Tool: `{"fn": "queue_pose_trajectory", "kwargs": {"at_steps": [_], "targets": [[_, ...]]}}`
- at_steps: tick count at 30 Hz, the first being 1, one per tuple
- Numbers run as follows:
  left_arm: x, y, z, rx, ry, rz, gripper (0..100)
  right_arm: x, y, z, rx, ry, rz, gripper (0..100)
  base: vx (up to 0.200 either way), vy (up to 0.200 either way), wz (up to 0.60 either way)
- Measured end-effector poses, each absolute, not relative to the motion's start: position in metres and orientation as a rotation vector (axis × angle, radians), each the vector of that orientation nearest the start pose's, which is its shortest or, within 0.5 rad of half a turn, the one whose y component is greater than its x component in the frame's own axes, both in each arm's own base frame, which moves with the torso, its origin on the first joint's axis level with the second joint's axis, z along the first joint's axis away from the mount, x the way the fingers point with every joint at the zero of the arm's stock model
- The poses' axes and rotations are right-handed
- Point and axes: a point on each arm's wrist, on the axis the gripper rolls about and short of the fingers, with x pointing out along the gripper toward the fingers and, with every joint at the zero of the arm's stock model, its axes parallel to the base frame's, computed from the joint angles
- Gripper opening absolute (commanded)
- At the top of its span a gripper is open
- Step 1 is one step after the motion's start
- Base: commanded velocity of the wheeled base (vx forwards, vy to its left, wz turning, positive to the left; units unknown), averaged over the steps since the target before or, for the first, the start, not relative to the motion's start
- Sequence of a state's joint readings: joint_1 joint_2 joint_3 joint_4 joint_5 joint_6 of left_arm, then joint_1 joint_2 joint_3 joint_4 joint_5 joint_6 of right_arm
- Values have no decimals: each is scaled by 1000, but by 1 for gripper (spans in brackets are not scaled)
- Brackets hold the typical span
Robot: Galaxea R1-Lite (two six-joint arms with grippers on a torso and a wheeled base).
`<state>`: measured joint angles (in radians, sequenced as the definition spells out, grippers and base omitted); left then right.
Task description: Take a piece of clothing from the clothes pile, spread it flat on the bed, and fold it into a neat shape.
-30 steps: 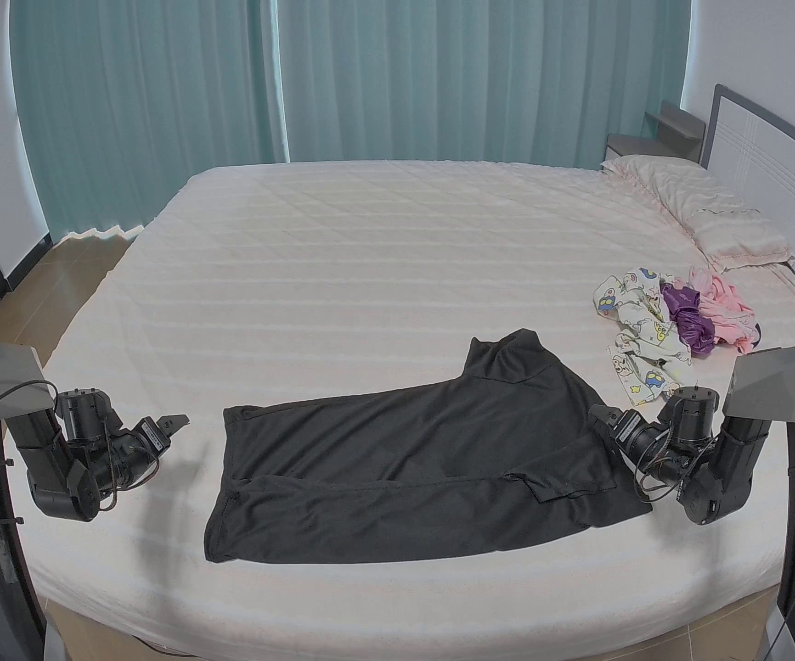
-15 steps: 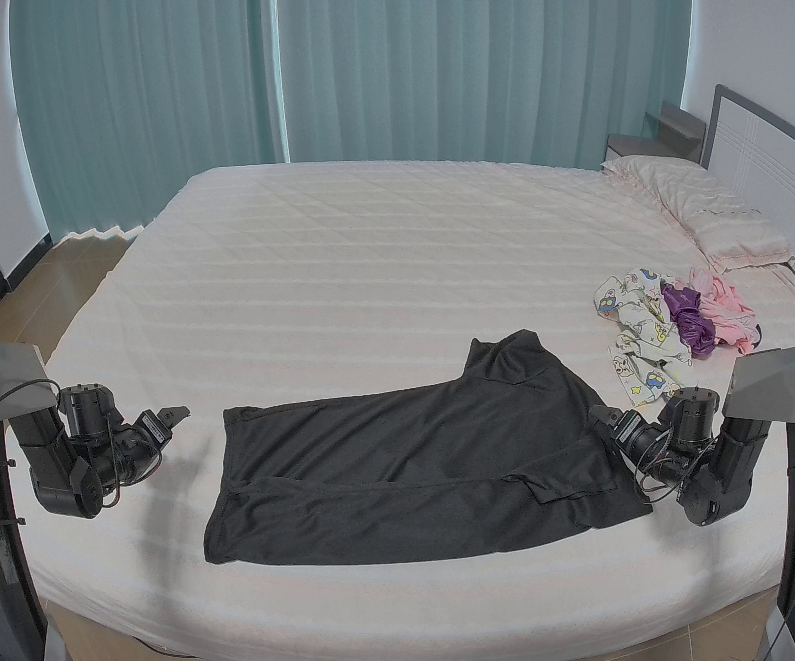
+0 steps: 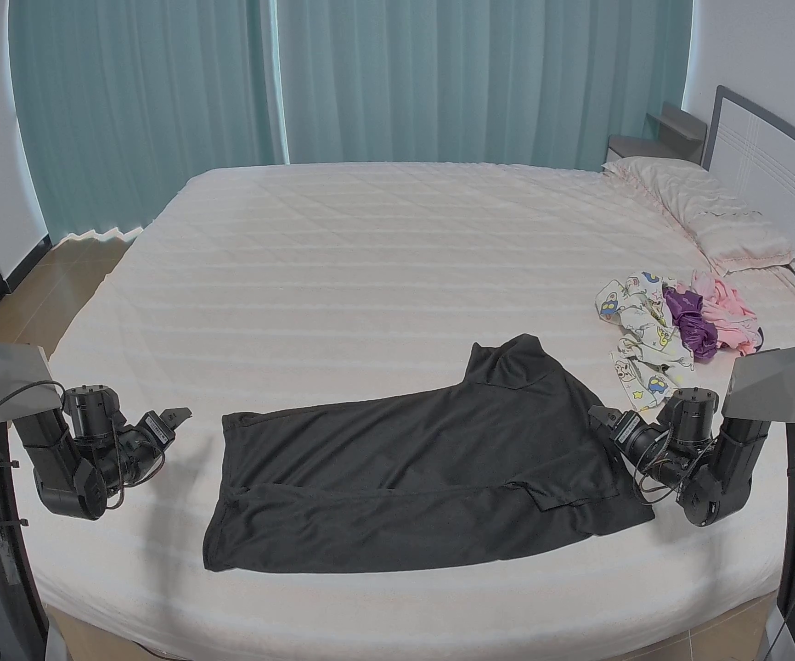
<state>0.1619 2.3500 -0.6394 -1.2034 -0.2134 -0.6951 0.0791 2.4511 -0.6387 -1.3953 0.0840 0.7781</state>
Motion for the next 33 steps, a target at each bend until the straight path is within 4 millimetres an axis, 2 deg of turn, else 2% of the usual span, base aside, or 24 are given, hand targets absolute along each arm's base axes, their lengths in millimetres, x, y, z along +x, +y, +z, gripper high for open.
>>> {"fn": "queue_pose_trajectory", "kwargs": {"at_steps": [12,21,25,33], "targets": [[346,38,-24,-767,527,95,100,355,31,-38,765,461,-9,100,0,0,0],[355,11,-20,-741,464,-19,100,355,35,-38,759,464,2,100,0,0,0],[359,-4,-26,-711,462,-65,100,354,35,-38,759,467,4,100,0,0,0],[363,-14,-41,-643,483,-85,100,354,36,-38,758,467,5,100,0,0,0]]}}
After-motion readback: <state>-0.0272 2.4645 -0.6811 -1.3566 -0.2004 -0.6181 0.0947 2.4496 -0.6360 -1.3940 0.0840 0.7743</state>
